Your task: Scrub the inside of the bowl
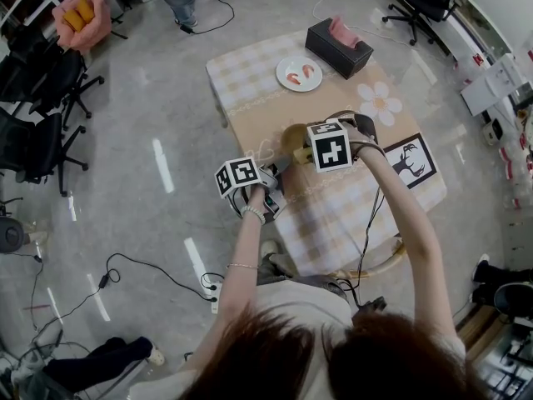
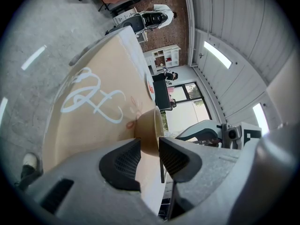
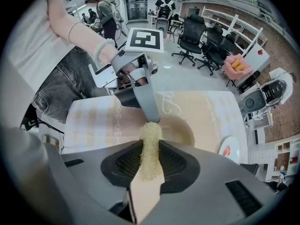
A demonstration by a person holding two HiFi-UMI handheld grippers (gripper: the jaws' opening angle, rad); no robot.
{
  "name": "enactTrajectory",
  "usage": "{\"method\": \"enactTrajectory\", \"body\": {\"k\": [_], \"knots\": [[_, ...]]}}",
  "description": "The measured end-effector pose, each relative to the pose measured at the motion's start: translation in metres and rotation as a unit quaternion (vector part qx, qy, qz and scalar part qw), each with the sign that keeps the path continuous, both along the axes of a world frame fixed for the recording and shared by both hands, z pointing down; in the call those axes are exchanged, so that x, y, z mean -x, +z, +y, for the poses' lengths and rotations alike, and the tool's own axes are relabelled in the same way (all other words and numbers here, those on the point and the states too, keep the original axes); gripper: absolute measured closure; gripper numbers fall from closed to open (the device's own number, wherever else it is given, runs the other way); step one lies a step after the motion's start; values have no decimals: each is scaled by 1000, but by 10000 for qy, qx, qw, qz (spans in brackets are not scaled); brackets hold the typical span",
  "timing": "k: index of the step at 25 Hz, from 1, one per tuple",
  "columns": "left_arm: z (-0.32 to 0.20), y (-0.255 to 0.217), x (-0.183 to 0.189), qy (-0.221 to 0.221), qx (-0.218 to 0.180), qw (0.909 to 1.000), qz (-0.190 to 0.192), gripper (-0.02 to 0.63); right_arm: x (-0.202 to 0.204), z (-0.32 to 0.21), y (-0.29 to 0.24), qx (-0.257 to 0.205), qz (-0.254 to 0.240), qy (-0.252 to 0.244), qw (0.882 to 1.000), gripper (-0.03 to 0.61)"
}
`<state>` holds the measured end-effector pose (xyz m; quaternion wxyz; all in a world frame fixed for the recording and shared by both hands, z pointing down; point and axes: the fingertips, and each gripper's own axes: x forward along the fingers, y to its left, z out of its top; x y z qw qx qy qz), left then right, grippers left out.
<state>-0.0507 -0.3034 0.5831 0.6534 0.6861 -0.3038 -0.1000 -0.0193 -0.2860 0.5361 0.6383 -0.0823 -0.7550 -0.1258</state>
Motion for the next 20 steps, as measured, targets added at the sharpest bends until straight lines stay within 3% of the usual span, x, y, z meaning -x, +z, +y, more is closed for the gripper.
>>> {"method": "enactTrajectory", "body": {"k": [15, 20], "knots": [[-1, -1, 3, -81, -56, 9999, 31, 486, 10, -6, 3, -41, -163, 47, 9998, 480], [-2, -8, 13, -228, -183, 9995, 89, 486, 10, -10, -4, -108, -512, 334, 9981, 480]]}}
